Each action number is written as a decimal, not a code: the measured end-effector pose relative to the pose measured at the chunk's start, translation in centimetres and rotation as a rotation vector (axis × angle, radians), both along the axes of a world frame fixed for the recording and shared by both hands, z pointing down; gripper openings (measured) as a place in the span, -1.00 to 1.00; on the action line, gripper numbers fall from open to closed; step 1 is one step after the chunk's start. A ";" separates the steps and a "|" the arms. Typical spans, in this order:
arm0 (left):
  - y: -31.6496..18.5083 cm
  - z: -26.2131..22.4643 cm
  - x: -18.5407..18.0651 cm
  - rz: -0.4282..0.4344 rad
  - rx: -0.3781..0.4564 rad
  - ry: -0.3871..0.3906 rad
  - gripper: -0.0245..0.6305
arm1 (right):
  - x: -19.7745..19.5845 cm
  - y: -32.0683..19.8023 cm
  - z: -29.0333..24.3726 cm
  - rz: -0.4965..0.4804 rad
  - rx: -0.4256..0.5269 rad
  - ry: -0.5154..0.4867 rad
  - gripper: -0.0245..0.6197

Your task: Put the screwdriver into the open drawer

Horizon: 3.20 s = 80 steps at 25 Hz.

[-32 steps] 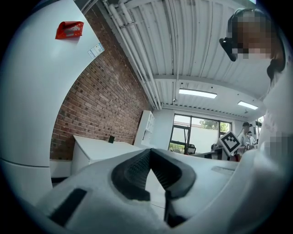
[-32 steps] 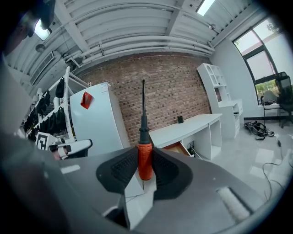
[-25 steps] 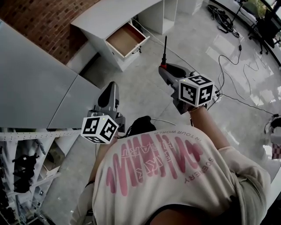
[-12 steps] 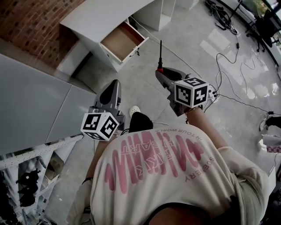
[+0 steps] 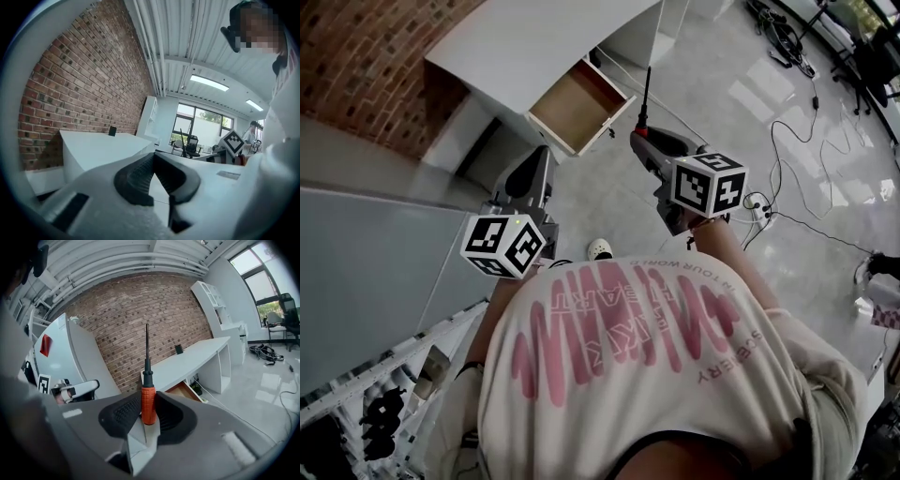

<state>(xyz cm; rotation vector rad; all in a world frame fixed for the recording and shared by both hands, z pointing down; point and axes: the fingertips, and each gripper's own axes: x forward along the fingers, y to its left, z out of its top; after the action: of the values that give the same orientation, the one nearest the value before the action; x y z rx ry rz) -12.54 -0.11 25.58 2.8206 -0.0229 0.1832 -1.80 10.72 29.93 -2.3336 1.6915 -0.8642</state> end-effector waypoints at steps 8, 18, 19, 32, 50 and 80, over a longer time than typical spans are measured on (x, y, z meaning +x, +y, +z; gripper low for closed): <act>-6.7 1.1 2.7 0.004 -0.017 0.007 -0.92 | 2.8 -6.6 1.5 0.022 -0.014 -0.027 -0.58; -8.2 7.4 3.3 -0.019 -0.110 -0.095 -0.92 | 1.0 -9.0 9.0 -0.050 -0.155 -0.189 -0.58; -8.0 8.1 3.1 -0.025 -0.117 -0.111 -0.92 | 0.8 -8.8 10.3 -0.057 -0.182 -0.218 -0.58; -13.0 16.3 5.2 -0.223 -0.216 -0.265 -0.92 | 5.4 -13.1 23.3 -0.185 -0.443 -0.460 -0.58; -18.0 22.3 8.3 -0.645 -0.364 -0.385 -0.92 | 17.9 -19.5 35.0 -0.842 -0.851 0.026 -0.58; -17.5 27.4 2.0 -0.970 -0.463 -0.487 -0.92 | 21.2 -24.0 47.8 -1.277 -1.144 0.427 -0.58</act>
<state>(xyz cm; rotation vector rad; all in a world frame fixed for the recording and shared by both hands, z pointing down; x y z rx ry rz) -10.51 -17.59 52.95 1.9632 -1.2283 0.5365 19.42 -13.24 77.73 -1.4867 3.6935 -1.9958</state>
